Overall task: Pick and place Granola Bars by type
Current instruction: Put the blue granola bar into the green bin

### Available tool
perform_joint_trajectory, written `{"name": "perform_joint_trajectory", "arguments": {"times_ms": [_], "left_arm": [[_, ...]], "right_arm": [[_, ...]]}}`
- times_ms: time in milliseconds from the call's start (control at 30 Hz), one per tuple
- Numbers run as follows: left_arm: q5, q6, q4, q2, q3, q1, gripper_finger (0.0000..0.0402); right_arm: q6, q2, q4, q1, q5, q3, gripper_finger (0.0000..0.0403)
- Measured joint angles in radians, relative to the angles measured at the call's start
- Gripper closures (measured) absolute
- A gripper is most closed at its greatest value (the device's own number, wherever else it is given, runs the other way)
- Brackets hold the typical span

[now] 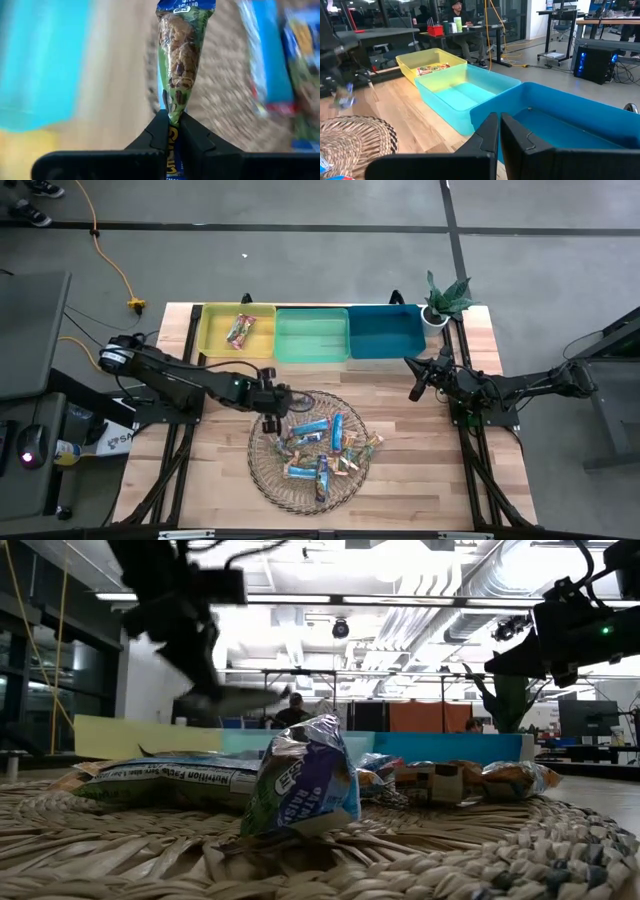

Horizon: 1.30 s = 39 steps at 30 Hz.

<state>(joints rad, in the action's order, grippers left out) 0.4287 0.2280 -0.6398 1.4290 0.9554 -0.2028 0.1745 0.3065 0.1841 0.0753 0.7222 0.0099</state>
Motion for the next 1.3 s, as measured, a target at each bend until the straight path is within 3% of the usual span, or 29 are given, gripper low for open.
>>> {"name": "perform_joint_trajectory", "arguments": {"times_ms": [400, 600, 1000, 1300], "left_arm": [[0.527, 0.104, -0.012, -0.054, 0.155, 0.0, 0.0383], [0.702, 0.176, 0.019, -0.054, 0.184, 0.0, 0.0383], [0.832, 0.31, 0.03, -0.054, 0.188, 0.037, 0.0383], [0.623, 0.242, 0.184, -0.054, 0.188, 0.224, 0.0383]], "right_arm": [[0.0, 0.001, -0.002, 0.0, 0.0, 0.0, 0.0402], [0.0, 0.001, -0.003, 0.0, 0.0, 0.0, 0.0402], [0.0, 0.001, -0.006, 0.0, 0.0, 0.0, 0.0402], [0.0, 0.001, -0.006, 0.0, 0.0, 0.0, 0.0402]]}}
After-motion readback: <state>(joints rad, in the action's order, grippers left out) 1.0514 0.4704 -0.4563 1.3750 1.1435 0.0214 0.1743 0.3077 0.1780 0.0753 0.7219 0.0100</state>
